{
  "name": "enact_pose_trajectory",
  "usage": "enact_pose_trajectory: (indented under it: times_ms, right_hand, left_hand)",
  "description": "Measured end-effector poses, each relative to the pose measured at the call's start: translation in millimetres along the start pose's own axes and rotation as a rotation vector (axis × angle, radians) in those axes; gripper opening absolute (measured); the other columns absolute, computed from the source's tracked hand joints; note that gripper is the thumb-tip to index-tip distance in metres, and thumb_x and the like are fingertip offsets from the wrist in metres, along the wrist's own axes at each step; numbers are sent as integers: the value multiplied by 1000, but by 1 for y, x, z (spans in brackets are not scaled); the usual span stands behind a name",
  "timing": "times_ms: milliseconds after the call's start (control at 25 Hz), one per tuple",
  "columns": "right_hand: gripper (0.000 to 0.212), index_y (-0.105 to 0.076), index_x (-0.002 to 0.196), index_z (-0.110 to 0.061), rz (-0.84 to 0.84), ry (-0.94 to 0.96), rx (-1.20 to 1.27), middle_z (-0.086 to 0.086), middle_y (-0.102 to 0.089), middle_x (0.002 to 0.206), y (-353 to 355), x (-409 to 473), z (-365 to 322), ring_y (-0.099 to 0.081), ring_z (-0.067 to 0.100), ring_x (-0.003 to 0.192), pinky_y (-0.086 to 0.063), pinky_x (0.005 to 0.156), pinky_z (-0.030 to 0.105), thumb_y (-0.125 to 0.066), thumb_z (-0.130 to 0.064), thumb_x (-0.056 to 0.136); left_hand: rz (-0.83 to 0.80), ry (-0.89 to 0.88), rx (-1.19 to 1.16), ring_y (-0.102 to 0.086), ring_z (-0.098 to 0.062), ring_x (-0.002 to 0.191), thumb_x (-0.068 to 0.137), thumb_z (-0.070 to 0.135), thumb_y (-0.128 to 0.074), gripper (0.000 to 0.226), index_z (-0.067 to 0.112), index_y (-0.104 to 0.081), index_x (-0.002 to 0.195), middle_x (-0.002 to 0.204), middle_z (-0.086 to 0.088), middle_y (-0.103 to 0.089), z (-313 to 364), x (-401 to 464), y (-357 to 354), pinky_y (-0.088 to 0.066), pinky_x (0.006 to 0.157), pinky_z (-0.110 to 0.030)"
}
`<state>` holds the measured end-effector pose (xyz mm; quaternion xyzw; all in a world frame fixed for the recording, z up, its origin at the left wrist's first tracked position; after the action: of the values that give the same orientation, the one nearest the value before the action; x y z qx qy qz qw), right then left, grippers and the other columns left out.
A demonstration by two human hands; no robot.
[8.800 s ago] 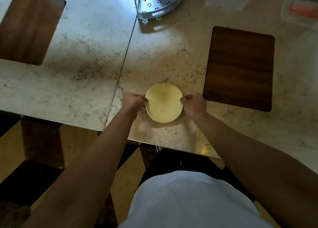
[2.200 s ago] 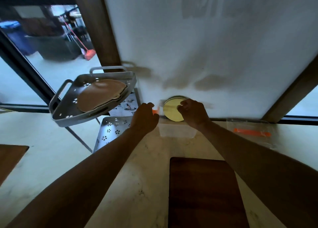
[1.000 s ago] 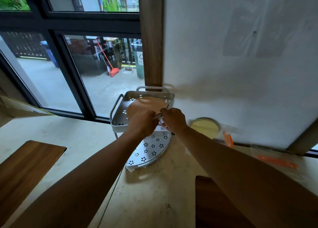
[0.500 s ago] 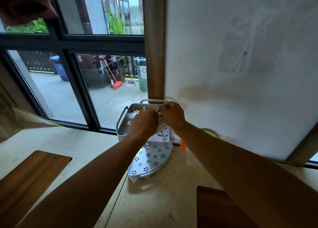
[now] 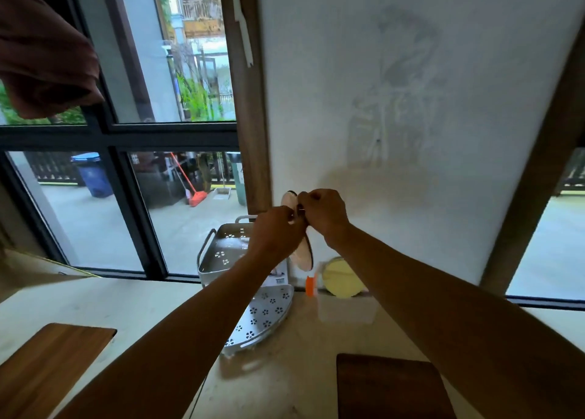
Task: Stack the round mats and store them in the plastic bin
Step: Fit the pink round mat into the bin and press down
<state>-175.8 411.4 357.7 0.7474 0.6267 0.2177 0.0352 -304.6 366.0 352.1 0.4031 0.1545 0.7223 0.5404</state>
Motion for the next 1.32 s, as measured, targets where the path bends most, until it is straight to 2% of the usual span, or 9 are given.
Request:
enact_pose_trajectory:
  times_ms: [80,200,440,600,680,800,1000,1160,1320]
  right_hand:
    - [32,-67,73,7,-33,-42,88,23,-71,74,23,-5,4,-70,35,72,-60,73,44,-61,-21,85]
    - [30,-67,88,15,-182,-73,145,28,-72,87,46,-13,10,-73,37,80,-61,78,48,-61,-14,88]
    - [22,-67,71,-8,-430,-49,110,9,-67,73,84,-43,4,-64,22,68,-55,67,31,-54,-11,88]
    - [20,-67,76,-9,-552,51,-60,9,-66,86,102,-53,-3,-63,25,79,-54,76,37,-51,-11,89]
    - [21,-68,79,-7,-554,64,-98,5,-68,83,112,-53,-1,-64,24,79,-56,77,39,-52,-11,91]
    - [23,-70,78,-9,-518,84,-156,-4,-70,76,123,-49,6,-62,18,73,-49,69,34,-53,-16,92]
    - [26,-68,91,2,-461,11,-104,12,-62,78,136,-41,34,-57,22,70,-45,66,34,-62,-23,89]
    - [27,-68,96,-3,-429,-37,-55,6,-66,82,141,-40,70,-62,18,74,-49,69,31,-67,-30,88]
    - [29,-68,102,-12,-432,-47,-154,9,-69,98,143,-36,117,-67,27,92,-56,82,42,-80,-21,77]
  left_hand:
    - [-44,-7,-144,-61,-19,69,96,36,-44,35,18,-69,77,75,2,-67,12,-8,-4,-39,57,-22]
    - [-102,-14,-140,-60,-16,98,95,14,-46,29,14,-68,114,117,-5,-66,18,-11,-12,-47,84,-28]
    - [-173,32,-165,-54,-28,120,90,16,-63,55,14,-41,140,136,-13,-53,17,-22,-41,-48,100,-43]
    - [-286,-140,-162,-64,-4,89,87,19,-68,28,23,-60,114,109,4,-65,34,-29,-50,-48,61,-8]
    - [-324,-207,-113,-65,1,71,85,18,-70,16,30,-63,94,89,12,-67,42,-34,-52,-45,50,-7]
    - [-328,-235,-97,-65,-1,69,87,21,-70,9,29,-65,87,81,13,-66,49,-37,-54,-46,53,-11]
    - [-302,-190,-134,-68,-14,70,87,23,-70,4,23,-71,84,78,6,-70,46,-32,-57,-58,64,-35]
    - [-320,-160,-103,-67,-13,65,87,20,-70,5,18,-75,86,76,1,-72,40,-28,-72,-55,63,-32]
    - [-310,-111,-110,-61,-10,55,88,19,-69,10,12,-76,88,68,-2,-70,28,-27,-88,-45,53,-24]
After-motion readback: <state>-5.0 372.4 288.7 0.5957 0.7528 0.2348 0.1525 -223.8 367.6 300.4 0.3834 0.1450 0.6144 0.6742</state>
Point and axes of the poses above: each hand's wrist, its own x-axis towards the middle knuckle, its own y-axis out of the back of the hand, z = x × y, the point moved 9 cm from there along x, towards the middle knuckle
